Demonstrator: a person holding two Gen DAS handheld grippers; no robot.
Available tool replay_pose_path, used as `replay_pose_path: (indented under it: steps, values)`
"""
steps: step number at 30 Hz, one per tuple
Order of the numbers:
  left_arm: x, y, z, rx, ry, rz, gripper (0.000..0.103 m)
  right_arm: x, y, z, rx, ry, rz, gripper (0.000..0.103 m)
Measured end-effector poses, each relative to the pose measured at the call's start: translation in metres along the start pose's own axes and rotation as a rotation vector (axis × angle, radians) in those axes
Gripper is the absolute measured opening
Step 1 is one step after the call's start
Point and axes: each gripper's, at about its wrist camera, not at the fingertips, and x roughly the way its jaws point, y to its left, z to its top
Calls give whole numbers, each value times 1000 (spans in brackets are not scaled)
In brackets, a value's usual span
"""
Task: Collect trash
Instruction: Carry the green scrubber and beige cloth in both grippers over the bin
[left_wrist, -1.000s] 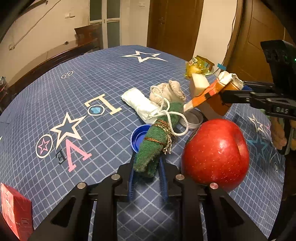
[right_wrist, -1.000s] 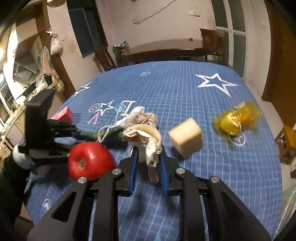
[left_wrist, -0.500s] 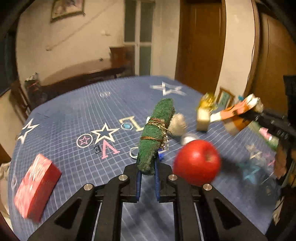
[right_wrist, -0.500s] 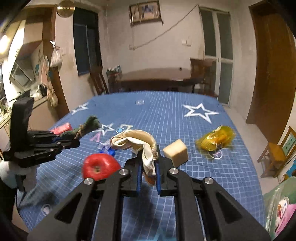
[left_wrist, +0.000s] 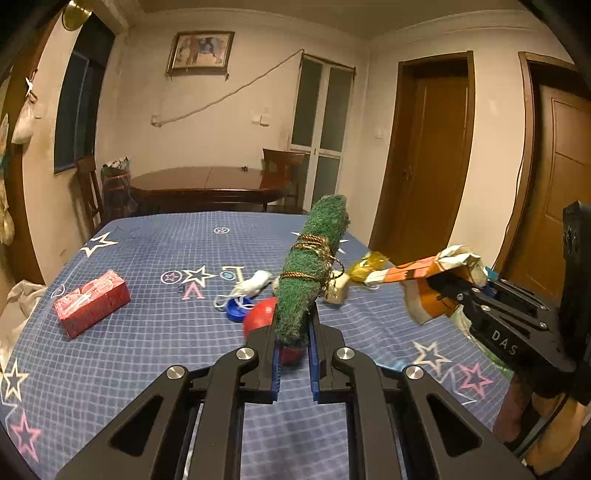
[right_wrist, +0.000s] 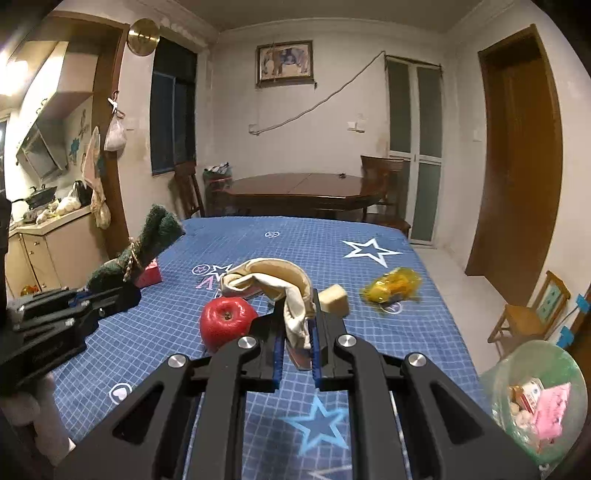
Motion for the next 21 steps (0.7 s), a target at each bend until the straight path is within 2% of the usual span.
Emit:
replay_pose_path:
  steps: [12,21]
  values:
    - [-5,-64,0,24,-17,-55,13,-49,-37,-2,22,-50,-96,10]
    - [3,-118,15,70,-39,-137,13,-76,-74,-7,51,-68,-170,10]
